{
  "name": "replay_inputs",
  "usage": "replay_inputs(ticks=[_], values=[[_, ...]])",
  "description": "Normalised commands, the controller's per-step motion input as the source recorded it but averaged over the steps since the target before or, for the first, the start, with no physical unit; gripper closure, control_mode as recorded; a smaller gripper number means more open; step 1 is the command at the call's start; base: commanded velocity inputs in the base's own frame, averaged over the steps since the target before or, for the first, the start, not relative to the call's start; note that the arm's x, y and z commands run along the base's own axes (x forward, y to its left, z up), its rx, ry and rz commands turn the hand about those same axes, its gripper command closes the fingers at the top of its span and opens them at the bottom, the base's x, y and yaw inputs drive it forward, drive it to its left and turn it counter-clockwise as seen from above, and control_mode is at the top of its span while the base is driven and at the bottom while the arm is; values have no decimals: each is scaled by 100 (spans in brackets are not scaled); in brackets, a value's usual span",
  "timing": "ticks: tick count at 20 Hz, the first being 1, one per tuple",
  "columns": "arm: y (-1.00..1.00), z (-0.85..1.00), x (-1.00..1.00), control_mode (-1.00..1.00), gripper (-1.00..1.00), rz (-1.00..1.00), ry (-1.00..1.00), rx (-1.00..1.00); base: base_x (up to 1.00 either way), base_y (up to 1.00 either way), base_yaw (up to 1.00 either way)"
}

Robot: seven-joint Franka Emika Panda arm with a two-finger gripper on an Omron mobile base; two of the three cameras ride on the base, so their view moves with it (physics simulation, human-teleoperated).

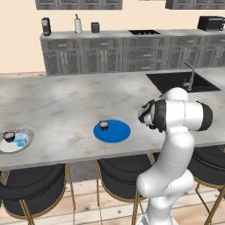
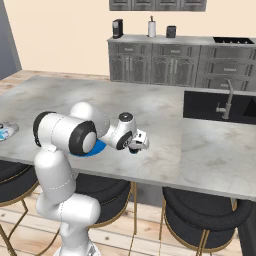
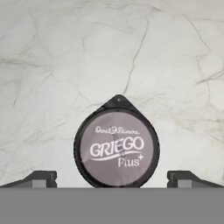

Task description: Place two yogurt containers on each plate.

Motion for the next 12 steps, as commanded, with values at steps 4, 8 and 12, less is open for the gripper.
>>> replay_inputs(ticks=[4,8,12], values=[[-1,-25,23,-100,-100,0,1,0,0,0,0],[-4,-22,18,-100,-100,0,1,0,0,0,0],[-1,-17,20,-100,-100,0,0,0,0,0,0]])
